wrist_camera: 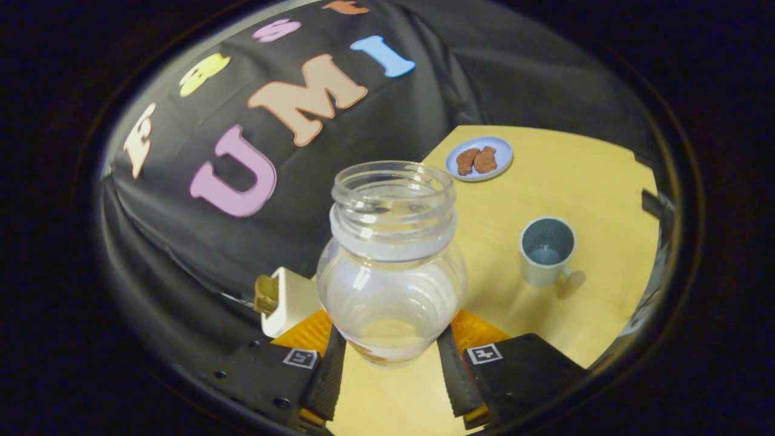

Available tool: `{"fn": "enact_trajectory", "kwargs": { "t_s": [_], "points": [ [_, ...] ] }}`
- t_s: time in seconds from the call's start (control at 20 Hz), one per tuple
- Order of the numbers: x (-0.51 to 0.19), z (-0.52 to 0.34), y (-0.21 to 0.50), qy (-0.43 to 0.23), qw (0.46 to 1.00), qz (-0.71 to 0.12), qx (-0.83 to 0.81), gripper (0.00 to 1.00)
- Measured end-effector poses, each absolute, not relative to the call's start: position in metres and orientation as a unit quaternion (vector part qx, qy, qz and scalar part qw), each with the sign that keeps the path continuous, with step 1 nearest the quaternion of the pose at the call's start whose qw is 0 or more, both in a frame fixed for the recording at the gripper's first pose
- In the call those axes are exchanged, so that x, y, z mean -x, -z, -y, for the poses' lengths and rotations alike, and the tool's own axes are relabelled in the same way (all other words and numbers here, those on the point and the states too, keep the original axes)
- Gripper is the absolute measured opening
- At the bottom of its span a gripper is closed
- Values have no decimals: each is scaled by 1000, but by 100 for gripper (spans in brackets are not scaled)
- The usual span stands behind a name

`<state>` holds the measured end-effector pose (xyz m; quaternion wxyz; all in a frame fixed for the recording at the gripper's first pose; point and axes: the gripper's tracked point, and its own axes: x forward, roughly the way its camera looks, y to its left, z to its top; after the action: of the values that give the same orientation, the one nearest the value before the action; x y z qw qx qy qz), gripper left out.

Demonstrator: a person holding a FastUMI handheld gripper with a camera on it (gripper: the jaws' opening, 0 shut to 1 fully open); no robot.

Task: Take the bottle from table, then pour the juice into the cup, finally place the bottle on the coaster

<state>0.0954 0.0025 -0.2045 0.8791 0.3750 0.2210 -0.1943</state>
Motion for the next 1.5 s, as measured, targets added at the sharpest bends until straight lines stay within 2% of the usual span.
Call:
{"fn": "enact_trajectory", "kwargs": {
  "t_s": [0.3, 0.65, 0.85, 1.5],
  "points": [
    [-118, -11, 192, 224, 926, -232, -196, 74],
    [-167, 17, 173, 262, 936, -195, -133, 75],
    [-183, 35, 193, 293, 928, -203, -109, 75],
    [-248, 24, 290, 300, 917, -249, -79, 77]
  ]
}}
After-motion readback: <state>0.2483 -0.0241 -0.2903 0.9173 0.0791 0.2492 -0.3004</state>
